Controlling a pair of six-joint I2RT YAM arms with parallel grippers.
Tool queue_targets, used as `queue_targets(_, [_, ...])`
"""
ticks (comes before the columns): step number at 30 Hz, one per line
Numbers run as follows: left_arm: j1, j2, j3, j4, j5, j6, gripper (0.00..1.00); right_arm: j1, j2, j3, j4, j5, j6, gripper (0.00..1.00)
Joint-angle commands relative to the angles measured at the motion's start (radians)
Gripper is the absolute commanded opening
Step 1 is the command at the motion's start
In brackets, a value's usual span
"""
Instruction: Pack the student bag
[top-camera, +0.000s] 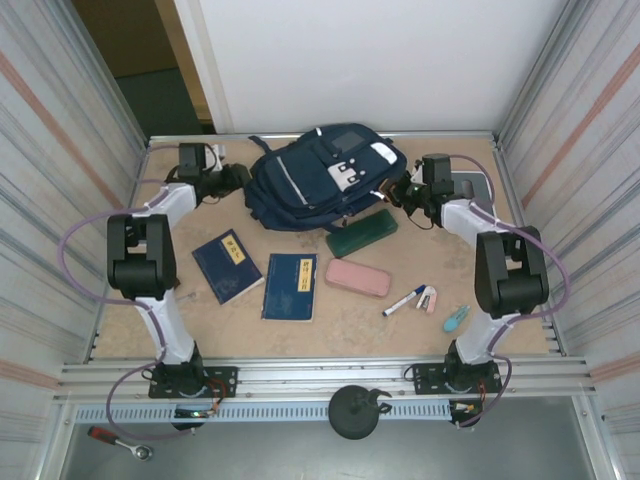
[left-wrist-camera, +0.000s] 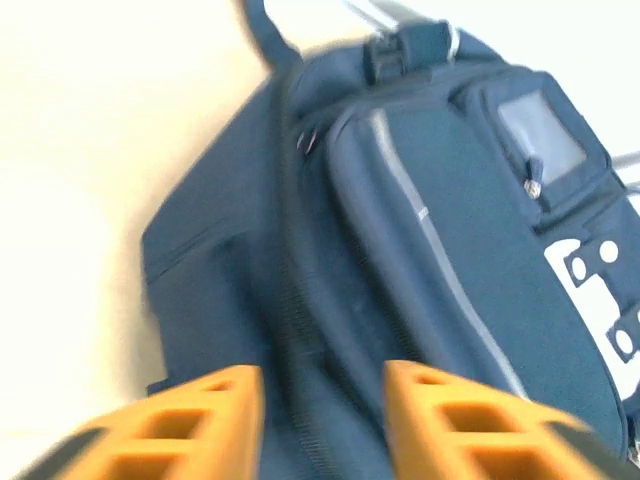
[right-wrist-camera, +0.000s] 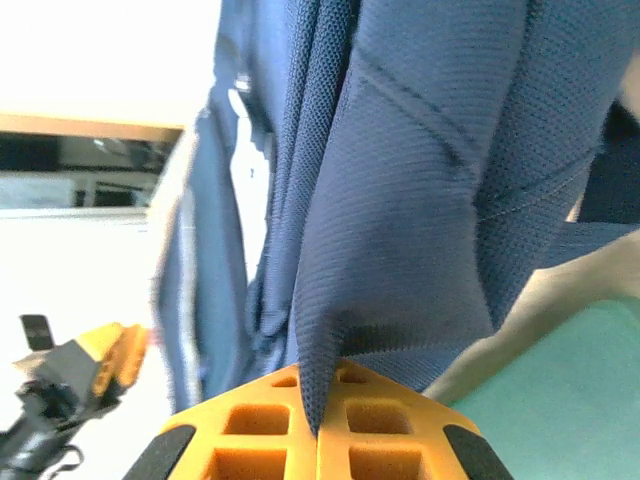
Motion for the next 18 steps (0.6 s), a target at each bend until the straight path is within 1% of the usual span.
queue_targets(1, [0.061, -0.12, -0.029, 0.024, -0.085, -0.021, 0.53, 0.066, -0.124, -0.016, 0.184, 0.019, 0.197, 0.0])
queue_targets(5, [0.079, -0.327, -0.198, 0.021, -0.207, -0.014, 0.68, 0.126, -0.179, -0.048, 0.214, 0.146, 0.26, 0.0])
queue_targets(7, [0.075, -0.433, -0.289, 0.031, -0.235, -0.024, 0.7, 0.15, -0.191, -0.059, 0.225, 0.195, 0.275, 0.0])
queue_targets(9, [0.046, -0.552, -0.398, 0.042, -0.255, -0.028, 0.7, 0.172, -0.191, -0.061, 0.239, 0.225, 0.288, 0.0])
queue_targets(12, [-0.088, -0.706, -0.52, 0.022, -0.319, 0.004, 0.69, 0.198, -0.186, -0.061, 0.265, 0.246, 0.31, 0.0])
queue_targets(14, [-0.215, -0.781, -0.591, 0.019, -0.363, 0.018, 0.67, 0.214, -0.18, -0.055, 0.279, 0.254, 0.318, 0.0])
queue_targets(18, [-0.47, -0.839, -0.674, 0.058, -0.496, 0.03, 0.64, 0.238, -0.163, -0.024, 0.278, 0.254, 0.317, 0.0])
